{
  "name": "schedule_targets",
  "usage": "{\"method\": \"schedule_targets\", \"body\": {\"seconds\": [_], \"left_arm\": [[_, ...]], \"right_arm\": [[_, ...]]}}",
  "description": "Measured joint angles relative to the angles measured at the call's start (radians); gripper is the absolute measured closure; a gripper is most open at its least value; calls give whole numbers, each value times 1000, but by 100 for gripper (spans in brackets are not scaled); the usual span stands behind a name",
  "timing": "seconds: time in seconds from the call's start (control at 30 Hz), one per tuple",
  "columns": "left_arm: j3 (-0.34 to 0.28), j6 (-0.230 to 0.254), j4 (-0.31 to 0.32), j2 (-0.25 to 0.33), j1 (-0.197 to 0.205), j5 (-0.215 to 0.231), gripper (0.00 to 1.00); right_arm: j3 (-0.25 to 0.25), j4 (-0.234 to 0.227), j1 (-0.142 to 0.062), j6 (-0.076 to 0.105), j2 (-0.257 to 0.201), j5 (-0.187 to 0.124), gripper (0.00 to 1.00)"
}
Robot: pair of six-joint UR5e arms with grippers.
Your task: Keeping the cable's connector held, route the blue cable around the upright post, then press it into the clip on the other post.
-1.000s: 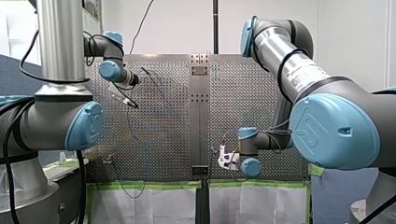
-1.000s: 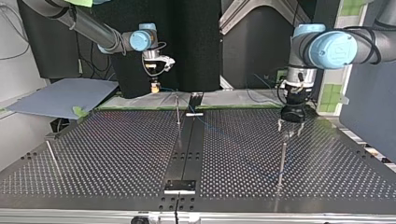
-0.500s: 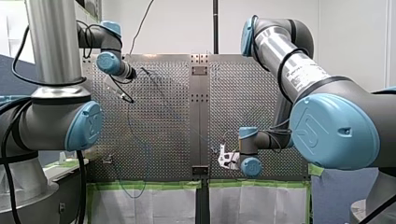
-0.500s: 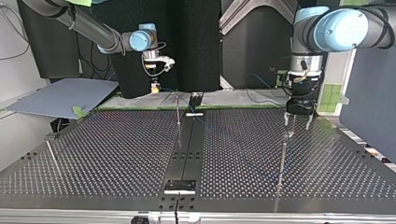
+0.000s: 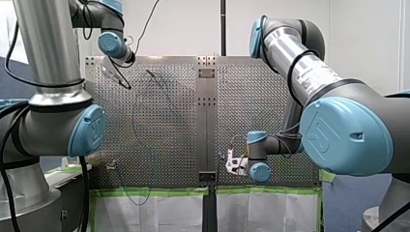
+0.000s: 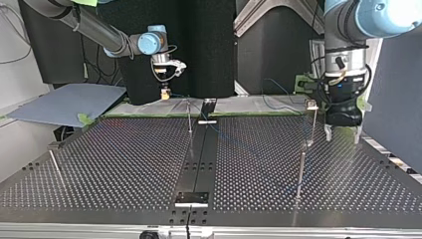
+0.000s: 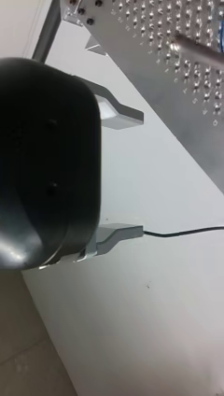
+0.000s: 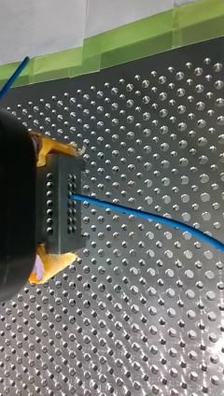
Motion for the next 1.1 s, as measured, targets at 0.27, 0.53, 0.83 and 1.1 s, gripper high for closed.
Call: {"method": "schedule_targets", "body": {"seconds": [0.27, 0.53, 0.83, 1.1], "left_arm": [[63, 63, -63, -54, -29, -63, 0], [127, 128, -128, -73, -56, -127, 0], [213, 213, -213, -126, -85, -185, 0], [283, 283, -283, -187, -126, -171, 0]], "right_arm": [[-1, -1, 0, 0, -2, 0, 100], [-1, -1, -1, 0, -1, 0, 100], [-1, -1, -5, -2, 3, 0, 100], [-1, 1, -6, -9, 4, 0, 100]]}}
